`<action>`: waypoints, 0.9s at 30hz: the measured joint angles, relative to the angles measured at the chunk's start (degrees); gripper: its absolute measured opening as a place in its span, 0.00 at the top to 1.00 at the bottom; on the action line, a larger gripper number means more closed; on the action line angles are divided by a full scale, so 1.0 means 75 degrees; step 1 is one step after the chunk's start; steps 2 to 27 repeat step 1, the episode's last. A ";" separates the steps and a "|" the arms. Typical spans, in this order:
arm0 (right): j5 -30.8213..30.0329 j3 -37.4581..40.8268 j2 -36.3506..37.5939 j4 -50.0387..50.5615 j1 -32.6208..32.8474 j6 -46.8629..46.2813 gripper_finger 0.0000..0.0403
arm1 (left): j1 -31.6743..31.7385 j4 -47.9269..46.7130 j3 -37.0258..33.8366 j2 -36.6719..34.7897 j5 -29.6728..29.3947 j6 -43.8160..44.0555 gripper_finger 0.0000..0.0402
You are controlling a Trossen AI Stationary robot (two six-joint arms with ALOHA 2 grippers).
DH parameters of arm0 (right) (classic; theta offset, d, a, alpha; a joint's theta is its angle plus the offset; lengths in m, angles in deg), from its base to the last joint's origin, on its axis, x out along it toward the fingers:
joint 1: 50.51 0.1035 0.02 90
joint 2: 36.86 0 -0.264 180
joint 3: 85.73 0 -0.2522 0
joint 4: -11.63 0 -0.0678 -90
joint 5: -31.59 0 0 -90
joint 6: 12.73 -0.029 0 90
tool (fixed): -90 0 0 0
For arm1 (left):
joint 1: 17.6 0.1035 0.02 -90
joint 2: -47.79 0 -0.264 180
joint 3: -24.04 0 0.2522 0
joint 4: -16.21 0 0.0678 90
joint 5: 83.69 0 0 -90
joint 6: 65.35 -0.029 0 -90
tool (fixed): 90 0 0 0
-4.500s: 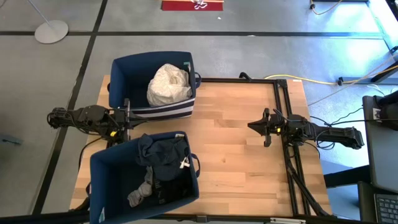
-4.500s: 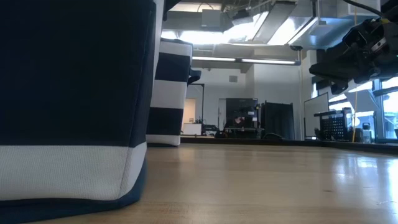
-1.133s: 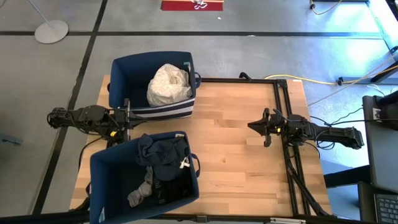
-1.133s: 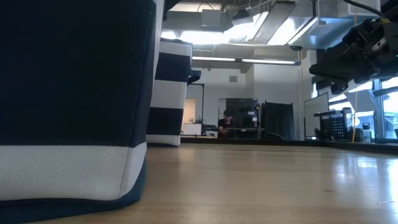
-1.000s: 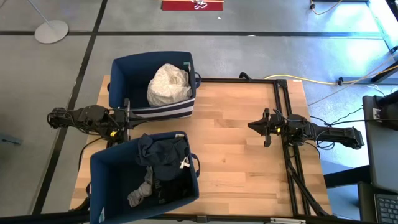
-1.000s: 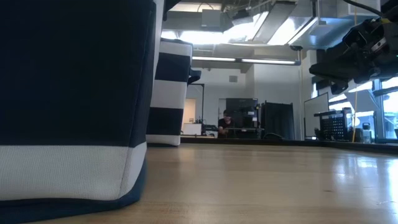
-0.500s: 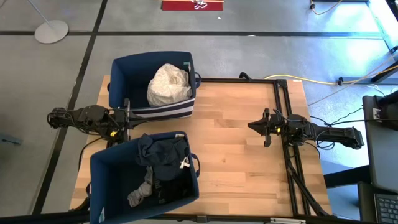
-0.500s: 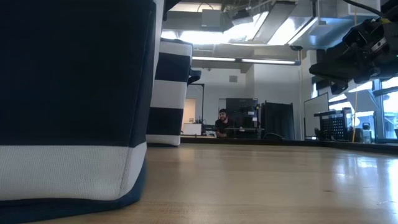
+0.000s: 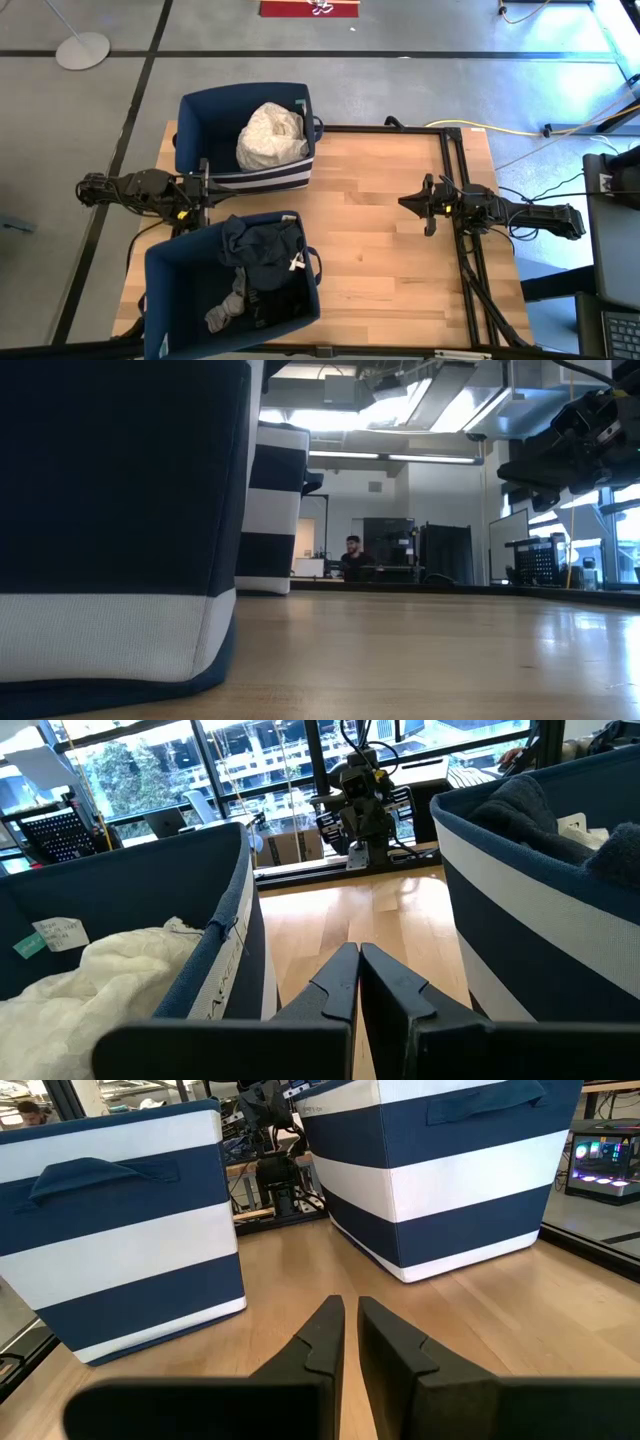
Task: Sort clothes
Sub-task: Return to Home Position
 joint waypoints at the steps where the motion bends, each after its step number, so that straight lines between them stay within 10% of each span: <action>1: 0.0000 0.0000 -0.0002 0.0001 0.0001 -0.0002 0.91 | 0.0000 0.0000 0.0000 0.0000 0.0000 0.0000 0.99; 27: 0.0000 0.0000 -0.0002 0.0001 0.0001 -0.0002 0.91 | 0.0000 0.0000 0.0000 0.0000 0.0000 0.0000 0.99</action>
